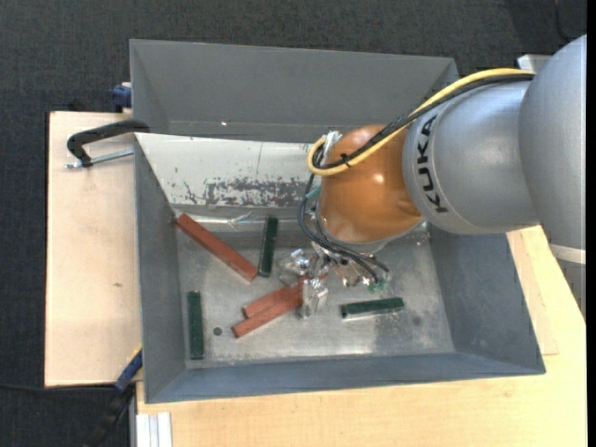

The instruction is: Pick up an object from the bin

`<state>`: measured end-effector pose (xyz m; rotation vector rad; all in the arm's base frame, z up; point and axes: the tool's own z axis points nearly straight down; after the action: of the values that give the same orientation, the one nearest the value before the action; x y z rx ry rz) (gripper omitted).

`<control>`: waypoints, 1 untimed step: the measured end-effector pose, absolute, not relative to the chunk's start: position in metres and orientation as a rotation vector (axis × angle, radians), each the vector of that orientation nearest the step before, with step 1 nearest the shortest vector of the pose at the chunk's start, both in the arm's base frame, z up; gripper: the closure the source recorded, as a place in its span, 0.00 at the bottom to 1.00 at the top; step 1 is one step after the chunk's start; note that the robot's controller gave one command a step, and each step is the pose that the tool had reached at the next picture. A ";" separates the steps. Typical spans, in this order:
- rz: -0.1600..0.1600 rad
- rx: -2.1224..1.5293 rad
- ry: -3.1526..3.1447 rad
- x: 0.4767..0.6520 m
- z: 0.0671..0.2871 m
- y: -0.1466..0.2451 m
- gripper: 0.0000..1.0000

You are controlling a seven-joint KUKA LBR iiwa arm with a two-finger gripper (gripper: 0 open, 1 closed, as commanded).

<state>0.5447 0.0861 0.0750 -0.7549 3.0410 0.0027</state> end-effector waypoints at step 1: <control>0.003 -0.755 3.041 0.545 0.075 0.086 1.00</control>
Offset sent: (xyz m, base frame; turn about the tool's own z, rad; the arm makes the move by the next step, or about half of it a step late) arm -0.0129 -0.0031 0.1922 0.0893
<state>0.5446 0.0860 0.0750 -0.7549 3.0411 0.0030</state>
